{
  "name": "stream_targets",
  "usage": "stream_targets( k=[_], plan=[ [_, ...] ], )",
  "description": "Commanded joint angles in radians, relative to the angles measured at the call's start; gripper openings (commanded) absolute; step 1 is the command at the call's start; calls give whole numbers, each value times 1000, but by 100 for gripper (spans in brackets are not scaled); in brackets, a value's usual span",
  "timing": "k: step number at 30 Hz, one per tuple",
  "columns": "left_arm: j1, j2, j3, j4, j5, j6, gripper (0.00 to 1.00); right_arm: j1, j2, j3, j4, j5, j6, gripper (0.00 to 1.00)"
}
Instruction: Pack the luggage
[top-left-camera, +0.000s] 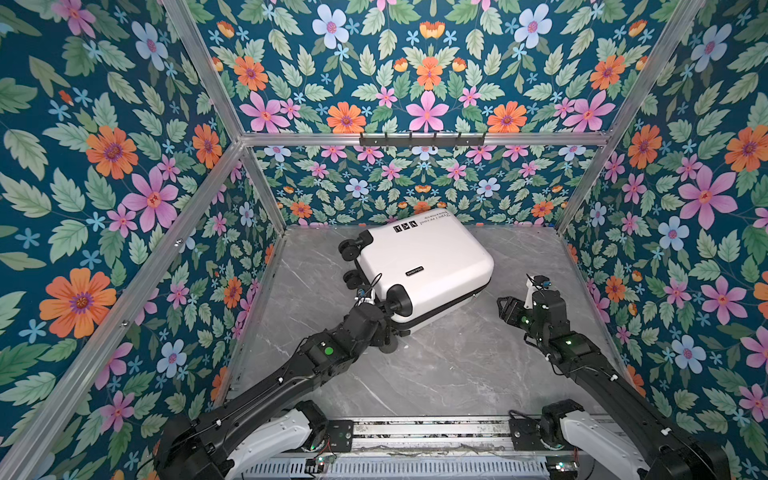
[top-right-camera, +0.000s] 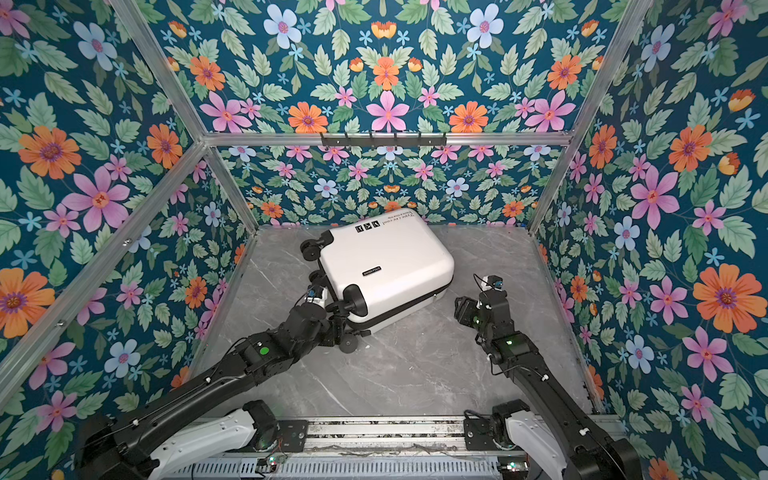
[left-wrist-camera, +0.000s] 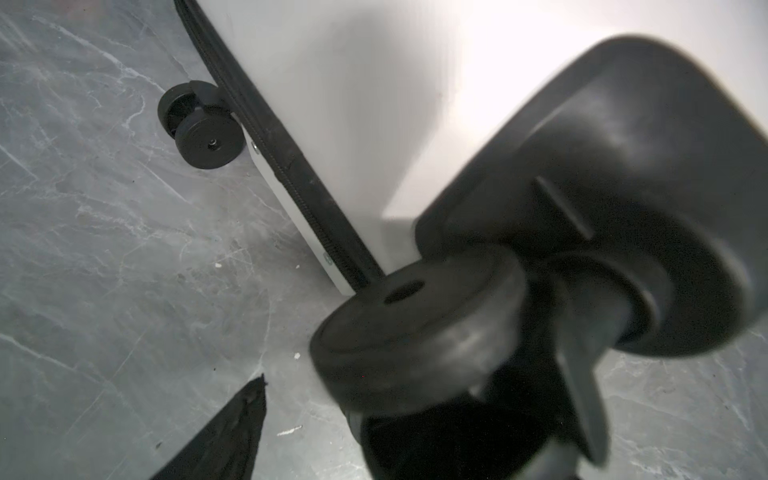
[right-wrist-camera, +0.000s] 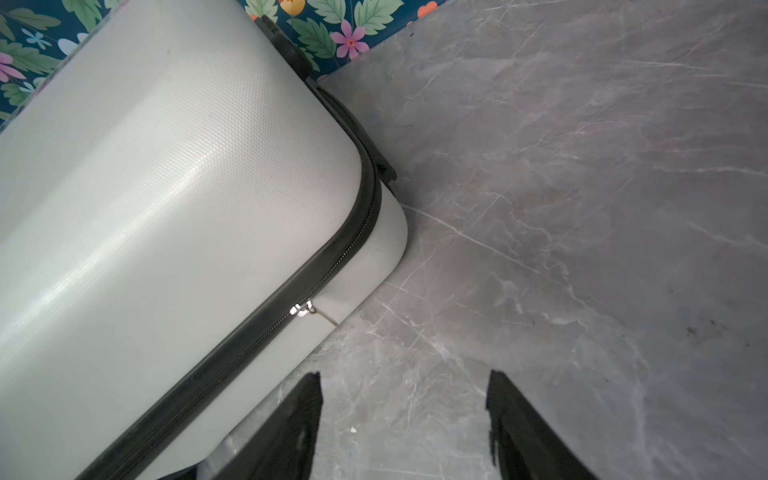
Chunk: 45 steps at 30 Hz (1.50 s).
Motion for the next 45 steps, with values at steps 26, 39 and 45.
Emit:
stream_targets(
  k=[26, 39, 45],
  plan=[
    [332, 533, 361, 236, 217, 60, 84, 6, 49, -115, 233, -169, -42, 63],
    [337, 198, 95, 227, 179, -111, 87, 174, 117, -196, 576, -43, -181, 65],
    [337, 33, -50, 293, 278, -272, 88, 172, 139, -169, 579, 89, -181, 69]
  ],
)
